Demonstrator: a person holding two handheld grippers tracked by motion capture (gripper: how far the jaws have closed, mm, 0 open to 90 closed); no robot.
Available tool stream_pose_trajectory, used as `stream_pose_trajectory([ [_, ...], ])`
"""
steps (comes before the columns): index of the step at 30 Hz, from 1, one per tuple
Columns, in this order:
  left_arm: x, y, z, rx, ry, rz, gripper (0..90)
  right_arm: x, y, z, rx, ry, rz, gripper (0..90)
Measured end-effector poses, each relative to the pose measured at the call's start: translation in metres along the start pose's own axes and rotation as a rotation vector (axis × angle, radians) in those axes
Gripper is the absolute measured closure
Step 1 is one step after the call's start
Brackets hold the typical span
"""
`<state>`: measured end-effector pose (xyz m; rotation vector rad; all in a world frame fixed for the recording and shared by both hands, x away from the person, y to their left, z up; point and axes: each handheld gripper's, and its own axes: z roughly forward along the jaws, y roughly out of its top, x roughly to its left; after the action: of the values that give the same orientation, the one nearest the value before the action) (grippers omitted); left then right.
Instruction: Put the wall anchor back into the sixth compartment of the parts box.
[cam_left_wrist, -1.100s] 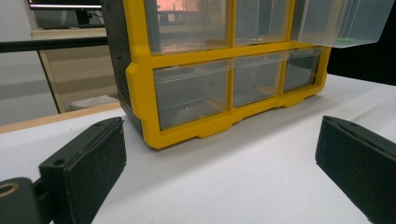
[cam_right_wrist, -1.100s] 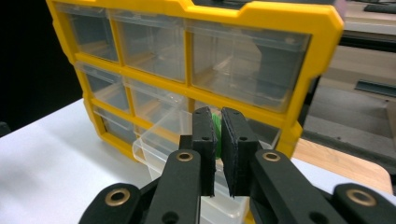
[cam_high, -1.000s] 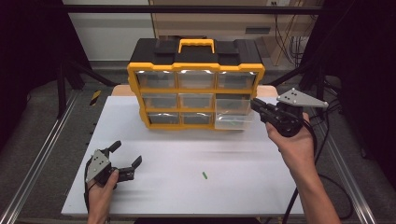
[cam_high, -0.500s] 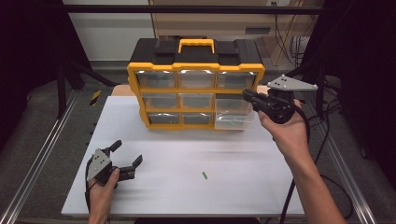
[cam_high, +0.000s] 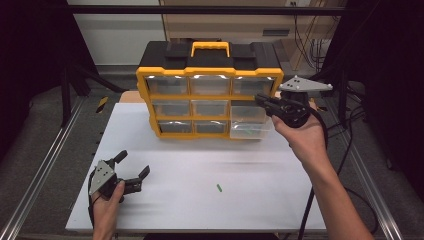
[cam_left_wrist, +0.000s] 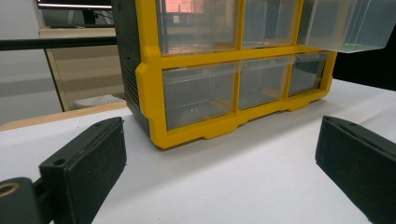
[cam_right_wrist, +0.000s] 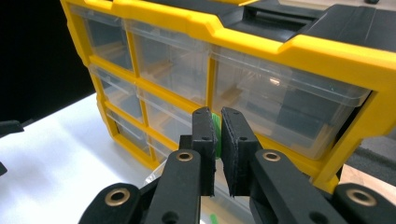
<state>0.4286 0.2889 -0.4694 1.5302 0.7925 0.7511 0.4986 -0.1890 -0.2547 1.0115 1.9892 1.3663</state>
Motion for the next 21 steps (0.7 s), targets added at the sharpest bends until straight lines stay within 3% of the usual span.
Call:
stream_pose_trajectory([
  [8, 0.000, 0.000, 0.000, 0.000, 0.002, 0.002, 1.6, 0.000, -0.005, 0.012, 0.071, 0.019, -0.004, 84.2],
  [13, 0.001, 0.000, -0.001, 0.004, 0.010, -0.003, 1.7, 0.000, -0.008, 0.019, 0.129, -0.020, -0.007, 84.2],
  [21, -0.002, 0.001, -0.004, 0.008, 0.010, 0.010, 1.7, 0.001, -0.007, 0.021, 0.132, -0.025, -0.001, 84.2],
])
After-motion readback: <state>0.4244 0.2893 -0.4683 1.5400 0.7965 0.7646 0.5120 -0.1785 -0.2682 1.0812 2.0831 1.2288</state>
